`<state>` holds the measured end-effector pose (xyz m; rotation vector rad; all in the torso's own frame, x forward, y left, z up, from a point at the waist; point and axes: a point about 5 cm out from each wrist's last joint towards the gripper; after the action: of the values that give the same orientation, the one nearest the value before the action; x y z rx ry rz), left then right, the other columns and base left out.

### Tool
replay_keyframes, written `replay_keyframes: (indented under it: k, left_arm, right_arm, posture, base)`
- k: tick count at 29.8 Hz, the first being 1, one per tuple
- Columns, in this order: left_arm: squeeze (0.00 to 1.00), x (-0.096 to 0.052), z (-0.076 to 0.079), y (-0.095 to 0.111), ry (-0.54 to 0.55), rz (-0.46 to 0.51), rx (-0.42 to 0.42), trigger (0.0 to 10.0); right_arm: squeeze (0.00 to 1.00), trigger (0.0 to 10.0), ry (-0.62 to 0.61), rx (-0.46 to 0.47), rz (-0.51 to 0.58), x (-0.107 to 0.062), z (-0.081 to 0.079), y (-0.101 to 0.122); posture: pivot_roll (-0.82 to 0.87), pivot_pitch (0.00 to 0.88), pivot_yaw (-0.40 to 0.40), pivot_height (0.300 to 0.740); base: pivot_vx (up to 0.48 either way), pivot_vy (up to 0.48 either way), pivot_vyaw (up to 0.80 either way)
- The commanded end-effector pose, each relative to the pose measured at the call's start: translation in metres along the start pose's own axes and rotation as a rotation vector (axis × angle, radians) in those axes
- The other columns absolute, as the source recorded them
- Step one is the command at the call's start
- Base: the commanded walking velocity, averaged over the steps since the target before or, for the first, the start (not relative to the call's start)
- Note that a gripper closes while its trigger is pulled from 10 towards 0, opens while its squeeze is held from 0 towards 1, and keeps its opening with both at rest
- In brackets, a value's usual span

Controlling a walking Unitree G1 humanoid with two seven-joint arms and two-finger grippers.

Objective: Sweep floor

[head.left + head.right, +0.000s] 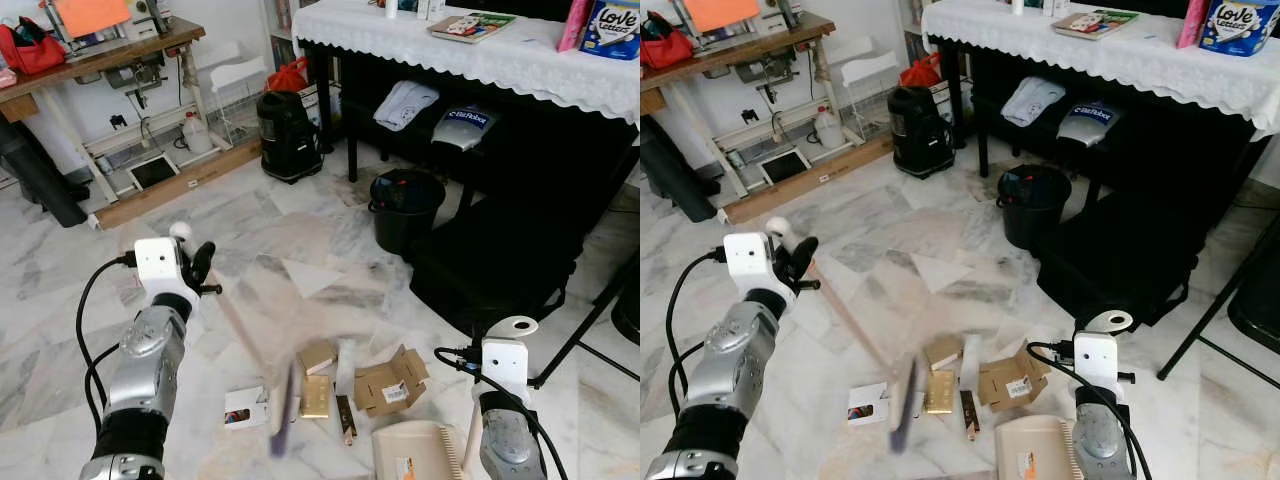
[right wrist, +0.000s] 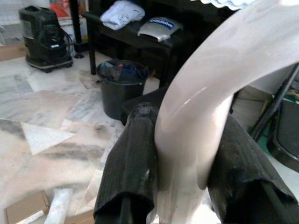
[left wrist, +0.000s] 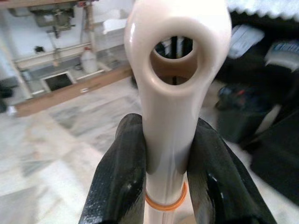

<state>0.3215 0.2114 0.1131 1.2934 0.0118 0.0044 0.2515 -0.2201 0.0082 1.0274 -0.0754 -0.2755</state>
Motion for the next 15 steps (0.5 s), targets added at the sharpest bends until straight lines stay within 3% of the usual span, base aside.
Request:
replay_keyframes:
  k: [1,9,15]
  left_arm:
    - [0.00,-0.001,-0.006,0.014,0.001,0.063,0.081,10.0]
    - [0.00,-0.014,-0.003,0.002,-0.030,0.113,0.041,10.0]
    - [0.00,-0.014,0.010,-0.002,-0.060,0.115,0.024,10.0]
  right_arm:
    - [0.00,10.0,0.053,-0.045,-0.088,-0.011,-0.004,-0.018]
    - [0.00,10.0,0.053,-0.028,-0.072,-0.010,-0.004,-0.016]
    - [0.00,10.0,0.050,-0.033,-0.068,-0.009,-0.002,-0.016]
  posture:
    - [-0.03,0.000,0.108,0.740]
    - [-0.04,0.000,0.111,0.740]
    - [-0.05,0.000,0.108,0.740]
  base:
    - [0.000,0.000,0.00]
    - [0.000,0.000,0.00]
    - [0.000,0.000,0.00]
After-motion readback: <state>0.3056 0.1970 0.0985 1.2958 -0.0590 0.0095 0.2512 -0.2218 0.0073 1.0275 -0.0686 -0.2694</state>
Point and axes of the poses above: a point about 5 cm out from each wrist's last joint towards the gripper, its own x axis pointing out of the wrist towards the gripper, its own y axis along the axis of the wrist's last joint, z = x × y, and after that the axes turned 15 degrees about -x, right-handed
